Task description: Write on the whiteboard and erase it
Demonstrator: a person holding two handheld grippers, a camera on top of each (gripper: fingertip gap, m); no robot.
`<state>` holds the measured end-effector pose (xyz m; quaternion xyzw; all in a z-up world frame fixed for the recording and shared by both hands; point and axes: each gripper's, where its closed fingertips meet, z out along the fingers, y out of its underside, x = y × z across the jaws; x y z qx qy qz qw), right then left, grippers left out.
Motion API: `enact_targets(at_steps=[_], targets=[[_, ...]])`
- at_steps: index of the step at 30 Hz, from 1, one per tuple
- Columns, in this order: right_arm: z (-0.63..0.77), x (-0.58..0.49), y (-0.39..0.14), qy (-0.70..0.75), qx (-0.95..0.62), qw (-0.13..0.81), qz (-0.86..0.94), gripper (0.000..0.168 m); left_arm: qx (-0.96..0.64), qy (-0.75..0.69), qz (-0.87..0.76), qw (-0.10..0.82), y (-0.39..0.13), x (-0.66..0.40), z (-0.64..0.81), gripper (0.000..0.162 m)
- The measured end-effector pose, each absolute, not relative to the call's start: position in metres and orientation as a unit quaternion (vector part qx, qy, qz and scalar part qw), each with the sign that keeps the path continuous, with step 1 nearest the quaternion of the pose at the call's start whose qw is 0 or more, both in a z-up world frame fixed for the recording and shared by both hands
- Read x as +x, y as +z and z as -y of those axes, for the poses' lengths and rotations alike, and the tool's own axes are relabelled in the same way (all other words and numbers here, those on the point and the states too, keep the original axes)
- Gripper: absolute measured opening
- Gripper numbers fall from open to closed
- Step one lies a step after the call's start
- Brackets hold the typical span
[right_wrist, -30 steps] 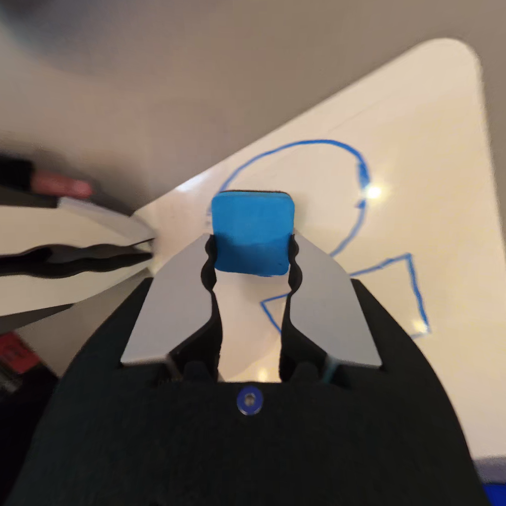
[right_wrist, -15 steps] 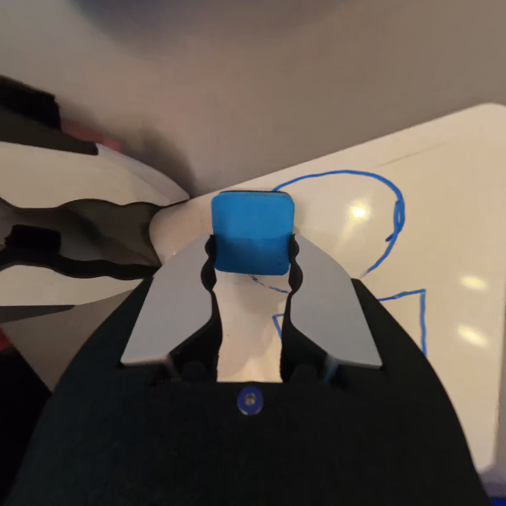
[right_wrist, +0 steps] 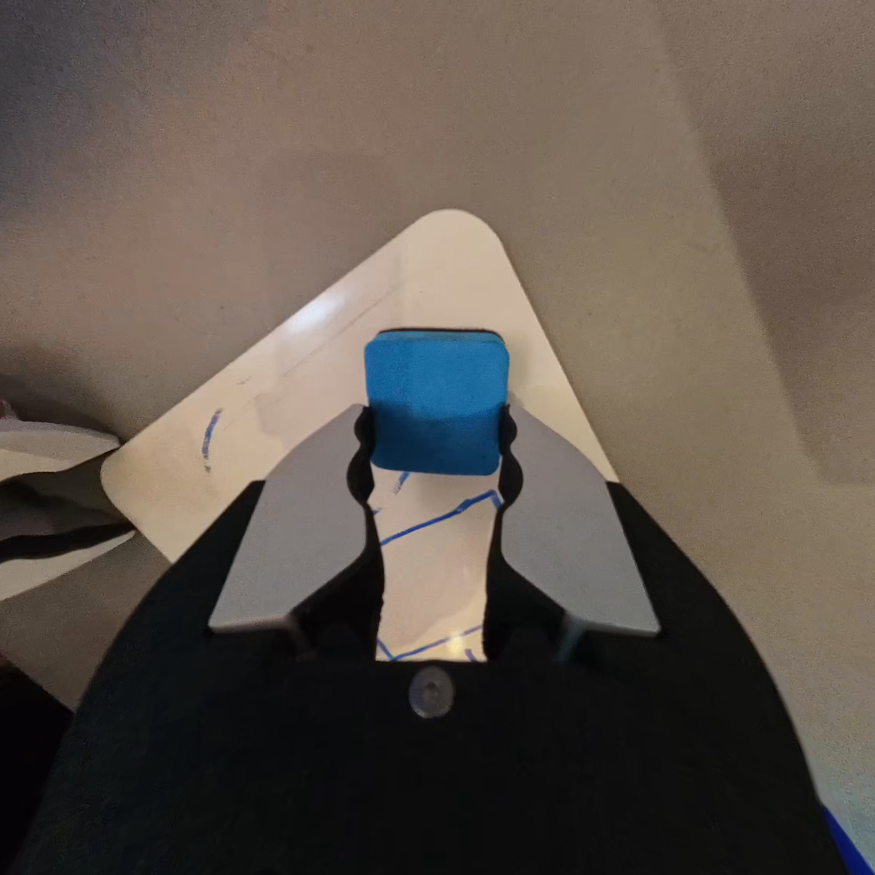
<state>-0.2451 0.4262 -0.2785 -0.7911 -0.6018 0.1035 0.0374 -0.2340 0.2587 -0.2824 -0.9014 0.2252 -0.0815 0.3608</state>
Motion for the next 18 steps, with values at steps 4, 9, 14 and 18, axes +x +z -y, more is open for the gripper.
enact_targets(at_steps=[4, 9, 14, 18], targets=[[-0.343, -0.258, -0.278, 0.120, -0.713, 0.031, 0.690, 0.051, -0.901, -0.084, -0.226, 0.360, -0.282, -0.234, -0.258, 0.048], [-0.405, -0.224, -0.279, 0.063, -0.769, 0.056, 0.634, 0.051, -0.899, -0.075, -0.230, 0.365, -0.282, -0.234, -0.258, 0.028], [-0.371, -0.239, -0.279, 0.087, -0.747, 0.053, 0.657, 0.051, -0.896, -0.070, -0.238, 0.369, -0.273, -0.226, -0.260, 0.041], [-0.372, -0.264, -0.278, 0.129, -0.786, 0.070, 0.600, 0.051, -0.887, -0.071, -0.233, 0.392, -0.263, -0.217, -0.273, 0.018]])
